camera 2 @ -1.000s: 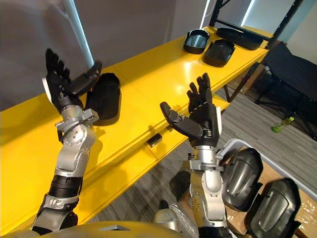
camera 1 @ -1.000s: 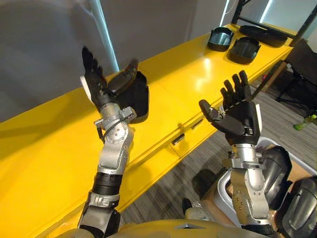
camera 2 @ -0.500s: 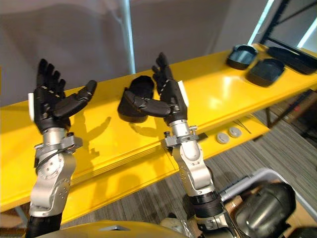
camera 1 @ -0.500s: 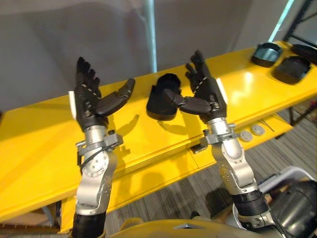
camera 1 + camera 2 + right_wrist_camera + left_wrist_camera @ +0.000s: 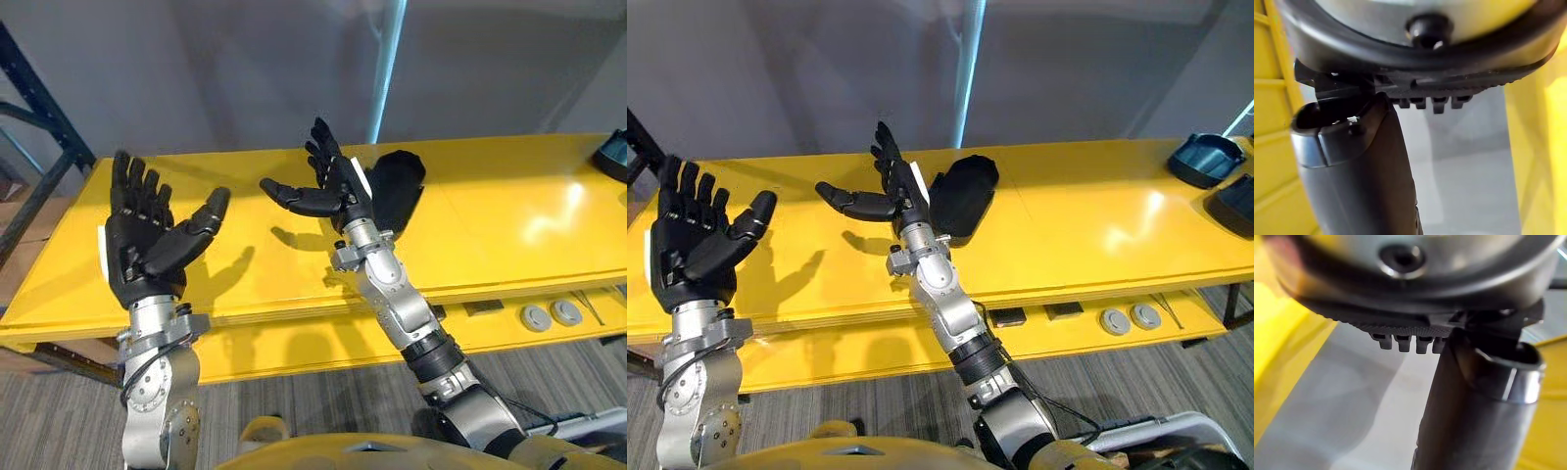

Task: Walk over and take three plastic housings, then place them on the shelf

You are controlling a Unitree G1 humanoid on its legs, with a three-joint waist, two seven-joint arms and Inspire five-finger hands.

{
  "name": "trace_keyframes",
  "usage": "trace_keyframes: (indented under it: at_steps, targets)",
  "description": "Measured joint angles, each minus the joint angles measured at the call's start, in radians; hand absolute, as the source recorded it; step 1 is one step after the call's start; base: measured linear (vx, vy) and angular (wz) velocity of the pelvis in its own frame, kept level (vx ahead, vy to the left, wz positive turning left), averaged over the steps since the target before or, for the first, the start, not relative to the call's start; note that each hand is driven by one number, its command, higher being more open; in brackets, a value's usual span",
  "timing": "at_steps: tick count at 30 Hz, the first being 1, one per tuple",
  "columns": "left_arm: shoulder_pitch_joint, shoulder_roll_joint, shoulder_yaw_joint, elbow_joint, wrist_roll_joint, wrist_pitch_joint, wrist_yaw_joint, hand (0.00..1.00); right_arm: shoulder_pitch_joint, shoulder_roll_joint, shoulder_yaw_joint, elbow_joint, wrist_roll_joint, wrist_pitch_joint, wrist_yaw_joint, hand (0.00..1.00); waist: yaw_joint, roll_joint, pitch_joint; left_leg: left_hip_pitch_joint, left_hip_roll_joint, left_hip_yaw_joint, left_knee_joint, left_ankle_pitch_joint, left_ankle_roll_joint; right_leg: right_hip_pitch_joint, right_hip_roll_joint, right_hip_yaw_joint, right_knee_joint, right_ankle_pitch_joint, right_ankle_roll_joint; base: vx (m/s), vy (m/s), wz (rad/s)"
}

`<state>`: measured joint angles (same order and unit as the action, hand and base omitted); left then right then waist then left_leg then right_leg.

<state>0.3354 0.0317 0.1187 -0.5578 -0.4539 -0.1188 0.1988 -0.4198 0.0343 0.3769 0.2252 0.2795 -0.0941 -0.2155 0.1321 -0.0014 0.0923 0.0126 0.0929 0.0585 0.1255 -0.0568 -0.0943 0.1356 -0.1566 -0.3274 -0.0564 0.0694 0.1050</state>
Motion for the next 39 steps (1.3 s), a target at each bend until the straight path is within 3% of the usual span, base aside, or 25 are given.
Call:
trace_keyframes:
  at_steps: [3, 9, 13, 17, 27, 39]
  targets:
    - [0.020, -0.002, -0.003, 0.009, -0.056, -0.011, -0.057, 1.00, -0.010, 0.046, 0.007, 0.049, 0.001, 0.004, -0.080, 1.00, 0.003, -0.004, 0.001, 0.001, -0.002, -0.007, -0.013, 0.009, -0.002, 0.000, -0.001, -0.011, 0.000, -0.005, -0.006, -0.02, -0.004, 0.08]
    - [0.019, -0.016, -0.079, 0.009, -0.147, -0.033, -0.177, 1.00, -0.052, 0.065, 0.019, 0.186, 0.001, 0.036, -0.116, 1.00, 0.003, -0.004, 0.001, 0.000, 0.000, -0.017, -0.036, 0.027, -0.006, -0.012, 0.001, -0.024, 0.001, -0.008, -0.010, -0.01, -0.007, 0.05]
    - [0.010, -0.015, -0.105, 0.009, -0.206, -0.032, -0.204, 1.00, -0.051, 0.067, 0.036, 0.239, -0.034, 0.092, -0.142, 1.00, 0.001, -0.003, 0.002, 0.000, 0.006, -0.014, -0.042, 0.028, -0.008, -0.012, 0.003, -0.021, 0.000, -0.008, -0.010, 0.02, 0.001, -0.01]
    - [0.006, -0.015, -0.134, 0.012, -0.299, -0.032, -0.252, 1.00, -0.047, 0.068, 0.066, 0.242, -0.078, 0.111, -0.171, 1.00, -0.001, -0.003, 0.002, 0.003, 0.006, 0.001, -0.044, 0.027, -0.009, -0.018, 0.003, -0.007, 0.000, -0.007, -0.010, 0.02, 0.011, -0.09]
    - [-0.021, -0.013, -0.221, 0.084, -0.359, -0.032, -0.293, 1.00, -0.019, 0.090, 0.081, 0.242, -0.118, 0.111, -0.321, 1.00, -0.012, -0.003, 0.001, 0.016, 0.007, 0.034, -0.060, 0.026, -0.009, -0.034, 0.003, 0.024, 0.003, -0.007, -0.010, 0.00, 0.015, -0.09]
    - [-0.027, -0.014, -0.268, 0.142, -0.379, -0.029, -0.299, 1.00, 0.023, 0.075, 0.075, 0.221, -0.156, 0.105, -0.334, 1.00, -0.031, -0.003, 0.001, 0.033, 0.005, 0.072, -0.075, 0.017, -0.006, -0.045, 0.000, 0.060, 0.006, -0.006, -0.009, 0.01, 0.016, -0.08]
